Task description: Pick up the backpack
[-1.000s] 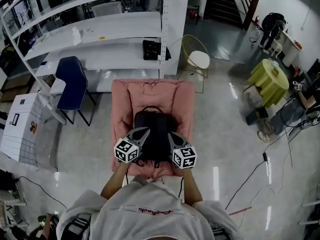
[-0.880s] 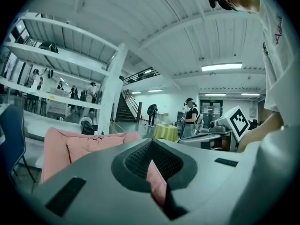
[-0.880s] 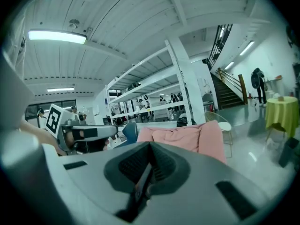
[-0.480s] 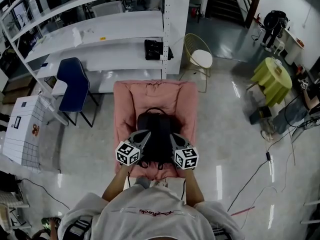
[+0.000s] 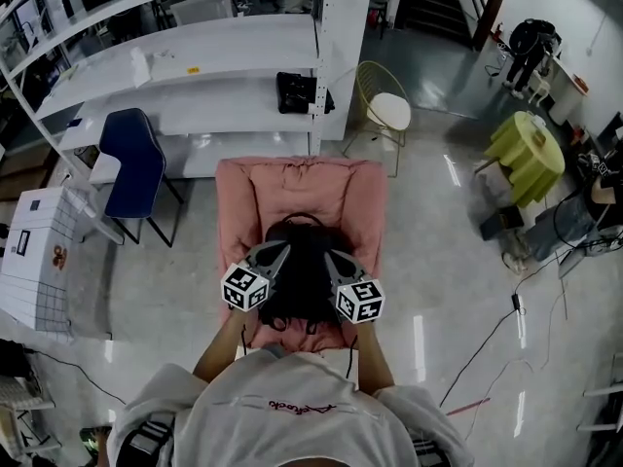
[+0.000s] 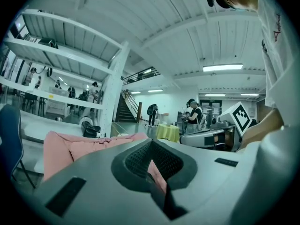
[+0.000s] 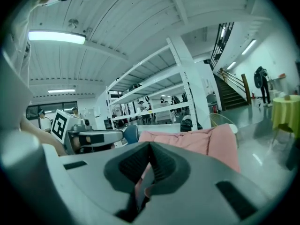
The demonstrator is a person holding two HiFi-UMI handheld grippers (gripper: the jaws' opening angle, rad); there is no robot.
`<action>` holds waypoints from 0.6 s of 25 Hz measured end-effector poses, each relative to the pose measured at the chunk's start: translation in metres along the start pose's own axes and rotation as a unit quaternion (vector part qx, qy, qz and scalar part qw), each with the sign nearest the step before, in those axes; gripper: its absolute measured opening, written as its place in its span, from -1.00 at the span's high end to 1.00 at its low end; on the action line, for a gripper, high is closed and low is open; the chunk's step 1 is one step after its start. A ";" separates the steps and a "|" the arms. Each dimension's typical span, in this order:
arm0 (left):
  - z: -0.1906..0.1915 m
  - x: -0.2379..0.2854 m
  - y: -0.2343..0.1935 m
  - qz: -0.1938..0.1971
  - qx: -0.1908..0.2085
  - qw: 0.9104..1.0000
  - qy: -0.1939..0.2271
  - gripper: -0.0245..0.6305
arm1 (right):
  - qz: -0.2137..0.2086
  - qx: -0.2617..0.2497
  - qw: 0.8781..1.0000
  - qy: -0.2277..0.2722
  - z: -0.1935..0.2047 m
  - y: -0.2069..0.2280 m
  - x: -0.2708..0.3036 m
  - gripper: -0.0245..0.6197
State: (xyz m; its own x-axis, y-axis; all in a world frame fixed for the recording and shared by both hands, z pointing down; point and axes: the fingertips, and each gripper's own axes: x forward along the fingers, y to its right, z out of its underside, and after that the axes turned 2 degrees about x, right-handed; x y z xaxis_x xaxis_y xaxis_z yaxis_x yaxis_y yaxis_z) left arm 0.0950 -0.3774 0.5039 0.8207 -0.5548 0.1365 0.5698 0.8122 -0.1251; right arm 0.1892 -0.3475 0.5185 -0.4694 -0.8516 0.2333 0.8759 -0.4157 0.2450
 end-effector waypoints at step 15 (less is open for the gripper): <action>0.021 0.037 -0.057 0.025 -0.006 0.999 -0.030 0.90 | -0.019 -0.018 1.000 -0.005 -0.022 0.032 0.064 0.87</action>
State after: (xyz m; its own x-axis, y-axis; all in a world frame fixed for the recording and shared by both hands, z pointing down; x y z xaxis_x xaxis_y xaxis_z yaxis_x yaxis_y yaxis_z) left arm 0.0924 -0.4403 0.5368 0.8444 -0.5016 0.1881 0.5289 0.8363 -0.1441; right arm 0.1897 -0.4220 0.5202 -0.5038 -0.8315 0.2342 0.8605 -0.4591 0.2209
